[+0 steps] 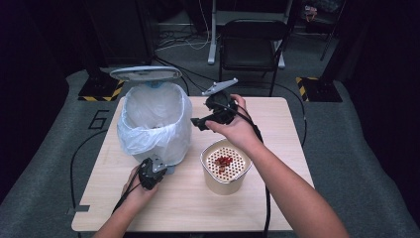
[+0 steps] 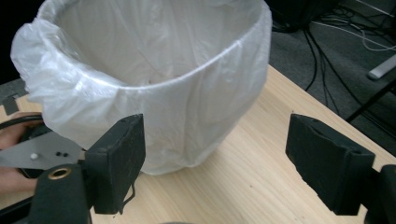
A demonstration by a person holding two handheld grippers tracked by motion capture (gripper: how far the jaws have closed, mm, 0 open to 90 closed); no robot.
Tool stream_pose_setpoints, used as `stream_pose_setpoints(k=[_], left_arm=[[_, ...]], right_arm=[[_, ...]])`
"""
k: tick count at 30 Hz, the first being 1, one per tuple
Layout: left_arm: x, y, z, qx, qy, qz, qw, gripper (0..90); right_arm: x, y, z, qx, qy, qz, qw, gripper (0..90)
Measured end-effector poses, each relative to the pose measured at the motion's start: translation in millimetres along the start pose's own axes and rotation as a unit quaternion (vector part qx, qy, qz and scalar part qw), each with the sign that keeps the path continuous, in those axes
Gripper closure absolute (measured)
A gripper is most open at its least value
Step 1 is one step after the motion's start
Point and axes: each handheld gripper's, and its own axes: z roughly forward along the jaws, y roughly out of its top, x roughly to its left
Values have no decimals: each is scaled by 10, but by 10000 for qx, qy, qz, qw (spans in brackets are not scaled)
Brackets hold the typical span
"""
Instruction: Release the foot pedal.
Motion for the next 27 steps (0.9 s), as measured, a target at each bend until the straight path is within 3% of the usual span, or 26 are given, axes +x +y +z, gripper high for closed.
stream_pose_setpoints(k=[3, 5, 7, 10, 12, 15, 17, 20, 23, 24, 27], left_arm=[[4, 2, -11, 30, -29, 20, 10000, 900], [5, -1, -25, -35, 86, -5, 10000, 840], [29, 1, -47, -72, 41, -103, 9999, 823], [72, 19, -108, -241, -213, -446, 9985, 733], [83, 32, -149, -279, -279, -389, 9985, 684], [39, 55, -194, -294, -489, -594, 9966, 617], [25, 79, -230, -261, -619, -562, 9962, 586], [-20, 107, -262, -267, -825, -745, 9934, 535], [-34, 125, -283, -271, -924, -743, 9926, 507], [-44, 140, -314, -225, -1061, -781, 9910, 493], [-47, 131, -371, -133, -1083, -673, 9918, 458]], right_arm=[[-44, -42, -67, 7, -61, 34, 10000, 202], [-65, -68, -101, -5, -100, 11, 9999, 203], [-92, -101, -141, 25, -200, -60, 9998, 209], [-138, -171, -197, 22, -246, 13, 9997, 217], [-158, -230, -230, 44, -298, 19, 9995, 221], [-183, -309, -263, 69, -275, 39, 9996, 229], [-201, -359, -284, 114, -284, 18, 9995, 234], [-232, -454, -324, 133, -286, 78, 9995, 240], [-249, -521, -350, 120, -276, 85, 9995, 241], [-271, -595, -390, 96, -270, 101, 9995, 245], [-289, -673, -467, 150, -255, 169, 9994, 249]])
